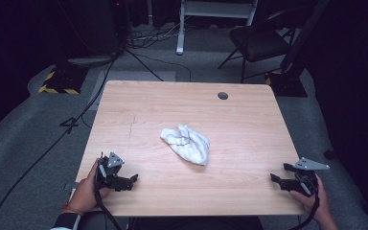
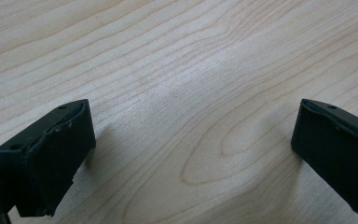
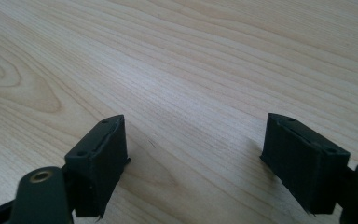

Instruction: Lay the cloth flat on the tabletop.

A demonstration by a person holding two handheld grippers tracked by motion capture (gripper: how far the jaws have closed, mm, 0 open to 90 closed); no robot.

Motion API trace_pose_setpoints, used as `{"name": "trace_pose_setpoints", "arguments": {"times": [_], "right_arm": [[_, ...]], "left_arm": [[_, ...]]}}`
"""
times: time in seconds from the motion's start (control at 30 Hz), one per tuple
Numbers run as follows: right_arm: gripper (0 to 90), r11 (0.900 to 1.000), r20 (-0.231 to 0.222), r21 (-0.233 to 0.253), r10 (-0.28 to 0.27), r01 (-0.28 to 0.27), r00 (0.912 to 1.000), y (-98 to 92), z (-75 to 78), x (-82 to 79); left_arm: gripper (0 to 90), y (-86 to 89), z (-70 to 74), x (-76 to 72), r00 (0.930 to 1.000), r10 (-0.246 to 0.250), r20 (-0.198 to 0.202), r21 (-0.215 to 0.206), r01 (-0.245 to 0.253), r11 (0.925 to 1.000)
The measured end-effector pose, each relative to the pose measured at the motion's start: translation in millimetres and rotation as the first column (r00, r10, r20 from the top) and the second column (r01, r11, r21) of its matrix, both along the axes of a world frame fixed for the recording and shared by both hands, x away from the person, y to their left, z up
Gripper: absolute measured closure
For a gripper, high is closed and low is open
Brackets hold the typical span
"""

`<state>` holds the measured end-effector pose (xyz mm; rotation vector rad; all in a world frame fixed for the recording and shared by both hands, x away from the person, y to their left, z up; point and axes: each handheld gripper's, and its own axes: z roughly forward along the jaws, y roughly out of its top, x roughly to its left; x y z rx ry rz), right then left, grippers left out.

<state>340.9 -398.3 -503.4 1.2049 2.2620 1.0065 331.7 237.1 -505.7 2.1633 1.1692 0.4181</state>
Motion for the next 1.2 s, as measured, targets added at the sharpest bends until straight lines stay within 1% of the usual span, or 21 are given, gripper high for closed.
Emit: {"name": "trace_pose_setpoints", "arguments": {"times": [0.23, 0.3, 0.37, 0.47, 0.5, 0.53, 0.57, 0.6, 0.67, 0.7, 0.73, 0.83, 0.87, 0.9, 0.97, 1.0, 1.03, 1.07, 1.1, 1.13, 1.2], "right_arm": [[22.0, 1.0, 0.001, -0.001, 0.0, 0.0, 1.0, 0.2, 0.0, 0.0], [22.0, 1.0, -0.001, -0.01, 0.022, -0.022, 0.9998, 0.5, 0.9, 0.4], [23.6, 0.999, 0.0, -0.027, 0.037, -0.037, 0.9993, 1.7, 2.3, 1.6], [26.2, 0.998, 0.002, -0.031, 0.045, -0.045, 0.999, 5.2, 3.8, 4.1], [27.7, 0.998, 0.0, -0.02, 0.052, -0.052, 0.9987, 7.7, 5.0, 6.0], [29.3, 0.997, -0.002, -0.015, 0.07, -0.07, 0.9975, 12.1, 7.1, 8.6], [32.4, 0.995, 0.004, -0.04, 0.088, -0.088, 0.9961, 20.6, 11.8, 12.4], [32.4, 0.995, 0.004, -0.04, 0.088, -0.088, 0.9961, 20.6, 11.8, 12.4], [34.2, 0.992, 0.021, -0.066, 0.107, -0.105, 0.9941, 30.2, 18.5, 17.7], [36.2, 0.99, 0.033, -0.063, 0.126, -0.123, 0.9915, 38.1, 25.9, 24.0], [36.2, 0.99, 0.033, -0.063, 0.126, -0.123, 0.9915, 38.1, 25.9, 24.0], [37.3, 0.986, 0.05, -0.061, 0.159, -0.156, 0.9859, 53.2, 36.3, 34.0], [37.8, 0.981, 0.06, -0.061, 0.187, -0.183, 0.9805, 67.6, 43.8, 40.9], [37.8, 0.981, 0.06, -0.061, 0.187, -0.183, 0.9805, 67.6, 43.8, 40.9], [38.9, 0.977, 0.078, -0.05, 0.209, -0.206, 0.9747, 81.4, 51.7, 46.6], [39.4, 0.97, 0.088, -0.057, 0.241, -0.237, 0.9664, 96.6, 58.5, 52.1], [39.8, 0.967, 0.091, -0.061, 0.253, -0.248, 0.9631, 102.5, 60.5, 54.1], [39.9, 0.965, 0.091, -0.054, 0.26, -0.256, 0.9612, 110.3, 62.7, 57.0], [39.9, 0.965, 0.091, -0.054, 0.26, -0.256, 0.9612, 110.3, 62.7, 57.0], [39.9, 0.963, 0.091, -0.046, 0.269, -0.266, 0.9587, 118.1, 64.5, 59.6], [39.9, 0.954, 0.098, -0.051, 0.301, -0.297, 0.9487, 134.3, 66.7, 63.9]], "left_arm": [[0.0, -0.1, 0.0, 1.0, 1.0, -0.009, 0.0, 0.0, 0.009, 1.0], [0.0, -0.1, 0.2, 3.9, 0.9993, -0.038, -0.004, 0.0, 0.038, 0.9993], [0.0, -1.6, 0.4, 5.5, 0.9991, -0.042, -0.003, 0.003, 0.042, 0.9991], [0.3, -3.4, 0.5, 7.2, 0.9986, -0.053, 0.002, 0.008, 0.053, 0.9986], [0.3, -4.0, 0.9, 9.2, 0.9967, -0.082, 0.001, 0.011, 0.082, 0.9966], [0.6, -3.1, 1.1, 11.4, 0.993, -0.117, 0.012, 0.019, 0.117, 0.9929], [0.9, -2.3, 1.1, 15.2, 0.9853, -0.171, -0.002, 0.008, 0.171, 0.9853], [0.7, -2.3, 1.1, 15.2, 0.9853, -0.171, -0.002, 0.008, 0.171, 0.9853], [0.8, -4.0, 1.5, 20.2, 0.9858, -0.168, -0.006, 0.011, 0.168, 0.9857], [0.8, -5.5, 1.4, 21.9, 0.9851, -0.172, -0.006, 0.01, 0.172, 0.985], [0.8, -7.9, 1.4, 23.4, 0.9849, -0.173, -0.003, 0.011, 0.173, 0.9848], [0.8, -16.9, 1.6, 28.2, 0.98, -0.199, -0.007, 0.011, 0.199, 0.98], [0.7, -19.8, 1.8, 29.9, 0.9779, -0.209, -0.011, 0.01, 0.209, 0.9779], [0.7, -22.4, 1.4, 31.4, 0.977, -0.213, -0.004, 0.01, 0.213, 0.977], [0.6, -30.5, 1.3, 36.0, 0.9724, -0.233, -0.005, 0.008, 0.233, 0.9724], [0.3, -36.8, 0.8, 39.0, 0.9687, -0.248, -0.001, 0.003, 0.248, 0.9687], [0.3, -40.6, 1.1, 41.0, 0.9641, -0.266, -0.001, 0.008, 0.266, 0.964], [0.2, -50.6, 1.1, 46.5, 0.9565, -0.292, -0.003, 0.007, 0.292, 0.9565], [0.2, -50.6, 1.1, 46.5, 0.9565, -0.292, -0.003, 0.007, 0.292, 0.9565], [0.2, -55.1, 1.3, 49.2, 0.953, -0.303, 0.0, 0.011, 0.303, 0.953], [0.3, -65.2, 1.2, 54.0, 0.9457, -0.325, 0.0, 0.009, 0.325, 0.9456]]}}
